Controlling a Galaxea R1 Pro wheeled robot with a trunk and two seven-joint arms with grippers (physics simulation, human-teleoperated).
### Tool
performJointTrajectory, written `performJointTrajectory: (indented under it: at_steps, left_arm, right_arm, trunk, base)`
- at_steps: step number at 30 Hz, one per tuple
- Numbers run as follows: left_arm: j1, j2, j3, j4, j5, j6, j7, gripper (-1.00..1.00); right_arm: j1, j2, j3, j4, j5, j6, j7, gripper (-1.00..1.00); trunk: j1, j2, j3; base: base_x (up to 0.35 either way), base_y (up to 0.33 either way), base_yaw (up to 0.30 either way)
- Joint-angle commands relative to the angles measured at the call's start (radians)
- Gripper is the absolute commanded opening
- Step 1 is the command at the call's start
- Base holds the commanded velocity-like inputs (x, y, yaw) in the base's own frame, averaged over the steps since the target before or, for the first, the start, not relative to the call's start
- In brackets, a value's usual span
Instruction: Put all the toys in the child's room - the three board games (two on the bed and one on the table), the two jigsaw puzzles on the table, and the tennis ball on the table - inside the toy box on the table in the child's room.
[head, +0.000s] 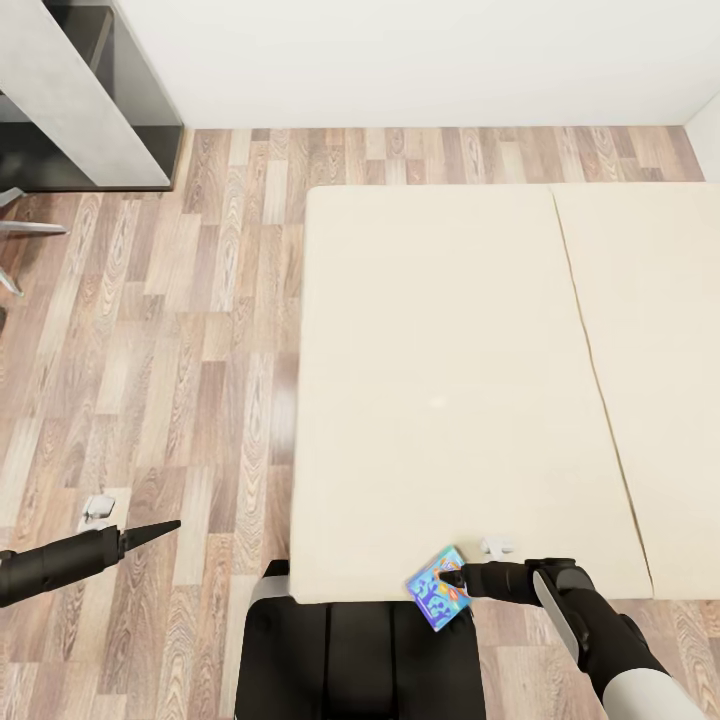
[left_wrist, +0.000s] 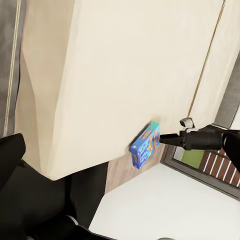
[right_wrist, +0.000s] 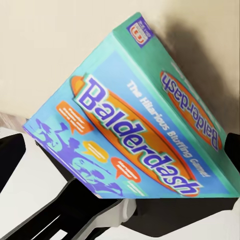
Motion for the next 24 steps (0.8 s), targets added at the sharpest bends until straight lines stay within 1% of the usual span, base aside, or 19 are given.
performJointTrajectory:
  at_steps: [1, 7, 24]
  left_arm:
    - [0.000, 0.001, 0.000, 0.000, 0.001, 0.010, -0.003, 1.00]
    - [0.000, 0.001, 0.001, 0.000, 0.001, 0.010, -0.003, 1.00]
    - [0.000, 0.001, 0.007, 0.000, 0.001, 0.010, -0.004, 1.00]
  right_arm:
    - [0.000, -0.001, 0.001, -0.001, -0.008, 0.008, -0.002, 1.00]
    - [0.000, -0.001, 0.001, -0.001, -0.008, 0.008, -0.002, 1.00]
    - [0.000, -0.001, 0.001, -0.001, -0.009, 0.008, -0.002, 1.00]
  trunk:
    - [0.001, -0.002, -0.001]
    - [0.001, -0.002, -0.001]
    - [0.001, -0.002, -0.001]
  base:
    - [0.000, 0.208, 0.000]
    - [0.000, 0.114, 0.000]
    - [0.000, 0.007, 0.000]
